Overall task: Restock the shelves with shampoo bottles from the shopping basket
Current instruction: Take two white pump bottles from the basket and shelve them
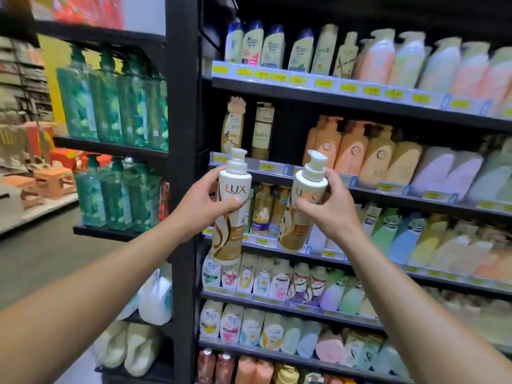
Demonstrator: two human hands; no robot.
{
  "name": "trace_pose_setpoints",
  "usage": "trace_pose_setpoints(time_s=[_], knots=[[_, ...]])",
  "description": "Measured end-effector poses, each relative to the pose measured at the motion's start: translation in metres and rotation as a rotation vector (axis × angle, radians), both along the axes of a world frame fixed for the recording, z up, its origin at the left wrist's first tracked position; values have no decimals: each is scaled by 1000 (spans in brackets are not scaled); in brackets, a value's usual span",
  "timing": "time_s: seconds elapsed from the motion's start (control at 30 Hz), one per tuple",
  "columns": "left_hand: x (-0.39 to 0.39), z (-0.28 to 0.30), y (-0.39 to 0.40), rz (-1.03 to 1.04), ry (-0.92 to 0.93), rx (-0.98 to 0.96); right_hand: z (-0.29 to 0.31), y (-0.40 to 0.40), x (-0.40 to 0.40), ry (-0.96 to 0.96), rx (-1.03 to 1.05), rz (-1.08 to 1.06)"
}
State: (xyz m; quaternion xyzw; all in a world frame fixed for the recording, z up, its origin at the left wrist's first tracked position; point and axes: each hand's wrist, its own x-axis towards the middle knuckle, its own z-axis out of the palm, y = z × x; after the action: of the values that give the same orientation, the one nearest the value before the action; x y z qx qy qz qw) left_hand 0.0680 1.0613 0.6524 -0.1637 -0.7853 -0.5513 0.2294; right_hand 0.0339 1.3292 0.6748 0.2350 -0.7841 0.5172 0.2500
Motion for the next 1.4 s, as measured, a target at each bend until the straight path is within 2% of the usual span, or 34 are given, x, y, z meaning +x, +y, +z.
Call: trace_pose_setpoints(time_s=[0.3,0.5,0.77,0.9,1.03,1.4], knots=[[-69,25,5,53,68,-33,59,3,-78,203,28,67],[-111,35,9,83,82,-42,94,5,-117,324,66,31],[-152,51,11,64,112,-51,97,-1,-181,283,-22,9],[-167,55,4,45,117,-26,91,-13,-202,248,23,-29],[-182,59,-4,21,113,-33,94,-25,-215,234,46,-92],[-212,57,-20,-27,99,-25,107,-45,-235,288,1,-93]])
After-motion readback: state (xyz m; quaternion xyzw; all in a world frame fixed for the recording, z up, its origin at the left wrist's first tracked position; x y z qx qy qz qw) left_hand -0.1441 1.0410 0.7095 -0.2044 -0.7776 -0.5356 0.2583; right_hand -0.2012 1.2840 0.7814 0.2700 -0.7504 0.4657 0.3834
